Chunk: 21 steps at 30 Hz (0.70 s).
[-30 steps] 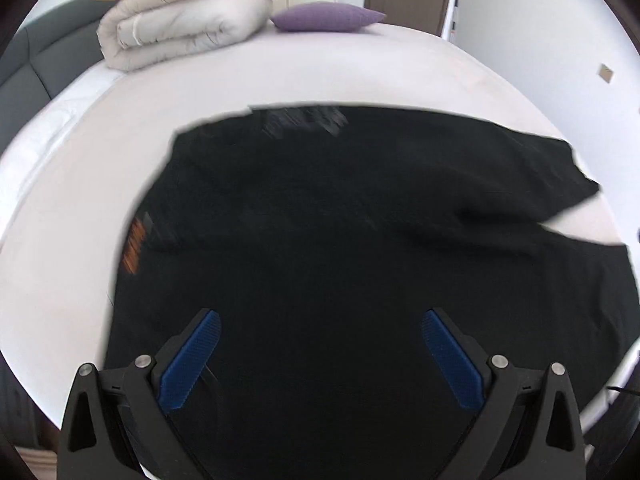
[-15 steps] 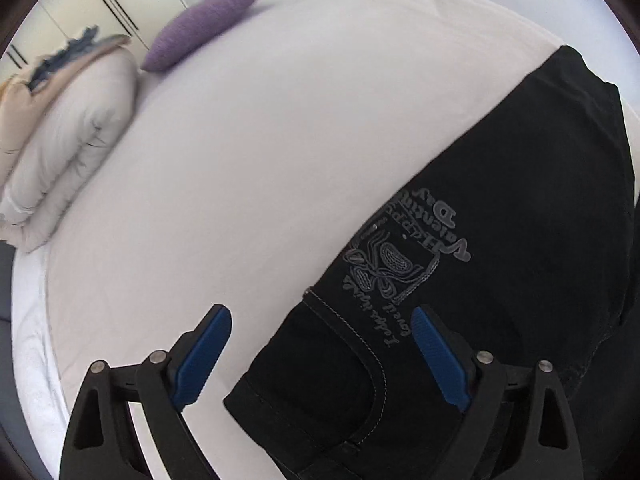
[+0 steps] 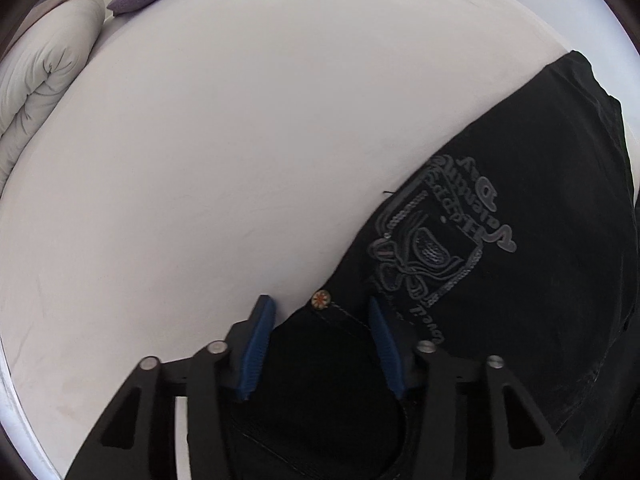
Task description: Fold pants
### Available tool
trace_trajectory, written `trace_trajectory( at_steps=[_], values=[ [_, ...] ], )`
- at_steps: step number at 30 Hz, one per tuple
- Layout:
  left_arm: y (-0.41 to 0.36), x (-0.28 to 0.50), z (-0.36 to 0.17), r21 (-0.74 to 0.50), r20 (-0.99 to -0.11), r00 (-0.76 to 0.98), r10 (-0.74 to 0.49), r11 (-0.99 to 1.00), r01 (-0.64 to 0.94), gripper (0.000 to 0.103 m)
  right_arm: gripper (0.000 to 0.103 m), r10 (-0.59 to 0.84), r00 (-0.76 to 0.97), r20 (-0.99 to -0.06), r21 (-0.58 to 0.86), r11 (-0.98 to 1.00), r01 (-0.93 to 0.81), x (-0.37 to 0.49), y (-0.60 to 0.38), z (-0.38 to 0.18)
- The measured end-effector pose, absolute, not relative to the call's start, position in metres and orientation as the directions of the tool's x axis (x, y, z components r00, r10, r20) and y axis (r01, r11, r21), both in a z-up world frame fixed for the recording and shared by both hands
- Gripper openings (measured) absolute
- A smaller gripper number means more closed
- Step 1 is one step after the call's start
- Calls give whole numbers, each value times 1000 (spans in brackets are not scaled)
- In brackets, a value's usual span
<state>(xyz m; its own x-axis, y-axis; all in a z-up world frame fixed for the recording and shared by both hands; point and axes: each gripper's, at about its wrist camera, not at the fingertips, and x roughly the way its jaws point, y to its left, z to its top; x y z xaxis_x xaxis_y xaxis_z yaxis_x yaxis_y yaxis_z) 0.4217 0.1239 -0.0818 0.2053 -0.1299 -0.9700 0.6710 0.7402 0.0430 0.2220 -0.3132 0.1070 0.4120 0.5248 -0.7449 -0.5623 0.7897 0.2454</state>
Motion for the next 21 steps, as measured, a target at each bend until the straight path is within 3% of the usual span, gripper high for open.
trace_trajectory(
  at_steps=[1, 4, 7, 13, 16, 21],
  values=[
    [121, 413, -79, 48, -969, 209, -131, 730, 682, 20, 70, 524, 415, -744, 239, 788, -567, 223, -312, 109],
    [113, 380, -65, 174, -945, 319, -77, 706, 687, 9, 63, 516, 424, -744, 200, 778, -595, 234, -302, 119],
    [109, 336, -44, 285, -888, 455, -66, 699, 656, 9, 58, 491, 457, -742, 112, 762, -638, 250, -286, 138],
    [86, 266, -24, 354, -789, 604, -110, 722, 594, 9, 48, 430, 529, -731, -88, 710, -698, 299, -238, 169],
    [82, 233, -23, 383, -765, 634, -115, 709, 592, 9, 45, 418, 513, -749, -123, 674, -728, 323, -203, 170],
    [87, 243, -21, 369, -750, 646, -141, 721, 586, 8, 45, 376, 472, -797, -145, 640, -754, 357, -156, 152]
  ],
)
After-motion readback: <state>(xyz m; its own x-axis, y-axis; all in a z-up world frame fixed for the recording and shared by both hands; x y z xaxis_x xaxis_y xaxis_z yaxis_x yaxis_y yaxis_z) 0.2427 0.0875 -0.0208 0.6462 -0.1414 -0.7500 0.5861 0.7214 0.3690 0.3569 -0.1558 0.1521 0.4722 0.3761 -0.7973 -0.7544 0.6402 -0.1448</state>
